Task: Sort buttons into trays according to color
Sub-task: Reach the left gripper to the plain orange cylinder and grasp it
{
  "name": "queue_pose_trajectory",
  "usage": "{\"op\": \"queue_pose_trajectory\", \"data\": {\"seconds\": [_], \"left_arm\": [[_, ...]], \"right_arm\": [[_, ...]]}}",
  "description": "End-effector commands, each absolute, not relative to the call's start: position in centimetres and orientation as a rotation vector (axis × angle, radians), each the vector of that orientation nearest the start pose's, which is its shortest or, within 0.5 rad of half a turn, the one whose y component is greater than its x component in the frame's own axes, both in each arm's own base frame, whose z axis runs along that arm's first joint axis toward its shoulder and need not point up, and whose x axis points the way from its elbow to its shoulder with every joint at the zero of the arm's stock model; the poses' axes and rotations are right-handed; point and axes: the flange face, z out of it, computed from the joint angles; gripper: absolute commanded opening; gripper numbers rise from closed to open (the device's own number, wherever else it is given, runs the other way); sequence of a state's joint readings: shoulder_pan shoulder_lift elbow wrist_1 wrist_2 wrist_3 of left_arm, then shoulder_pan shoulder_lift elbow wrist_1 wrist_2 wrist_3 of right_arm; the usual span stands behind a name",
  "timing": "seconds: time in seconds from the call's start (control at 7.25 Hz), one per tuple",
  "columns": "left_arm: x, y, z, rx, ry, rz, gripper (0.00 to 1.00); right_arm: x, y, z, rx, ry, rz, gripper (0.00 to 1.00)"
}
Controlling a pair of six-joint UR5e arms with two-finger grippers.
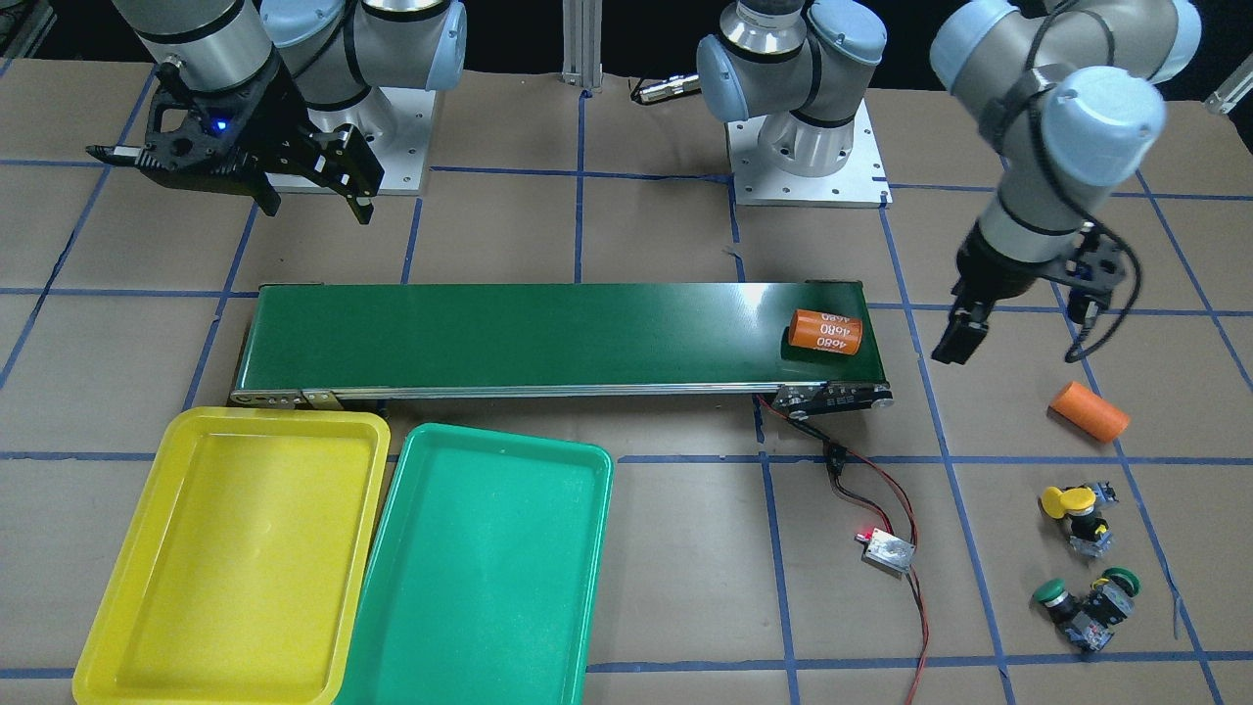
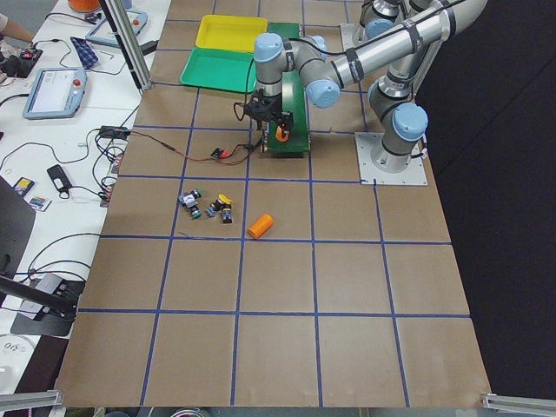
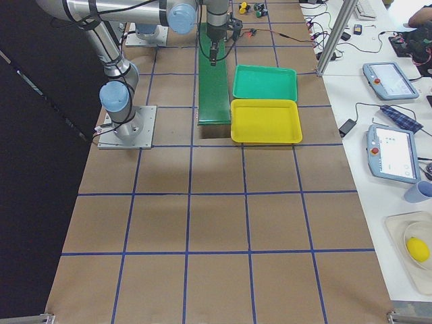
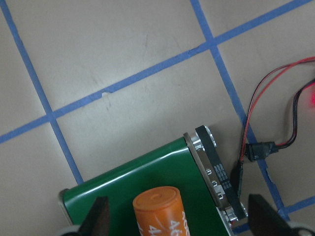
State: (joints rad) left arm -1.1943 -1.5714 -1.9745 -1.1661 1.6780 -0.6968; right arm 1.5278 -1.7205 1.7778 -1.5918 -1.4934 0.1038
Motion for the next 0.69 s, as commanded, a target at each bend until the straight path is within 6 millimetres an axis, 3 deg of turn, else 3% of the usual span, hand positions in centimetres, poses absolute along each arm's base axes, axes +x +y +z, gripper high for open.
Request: {"op": "queue_pose_trajectory", "data": {"seconds": [0.0,0.14,0.28,0.41,0.55], "left_arm": [[19.1,-47.2,31.4,-1.39,2.705,0.007,1.0],[22.7,-48.6,30.4,-1.298,2.733,-0.085,1.0],[26.3,-49.9,28.1,-1.251,2.756,-0.066,1.0],[28.9,-51.6,27.2,-1.217,2.771,-0.064,1.0],[29.2,-52.0,23.3,-1.19,2.803,0.035,1.0]], "right_arm": [[12.2,-43.0,45.8,0.228,3.06,0.055,1.0],[12.3,-43.0,45.8,0.227,3.056,0.053,1.0],[12.3,-42.9,45.8,0.232,3.051,0.056,1.0],[12.3,-42.9,45.8,0.23,3.057,0.055,1.0],[12.2,-42.9,45.9,0.23,3.061,0.055,1.0]]}}
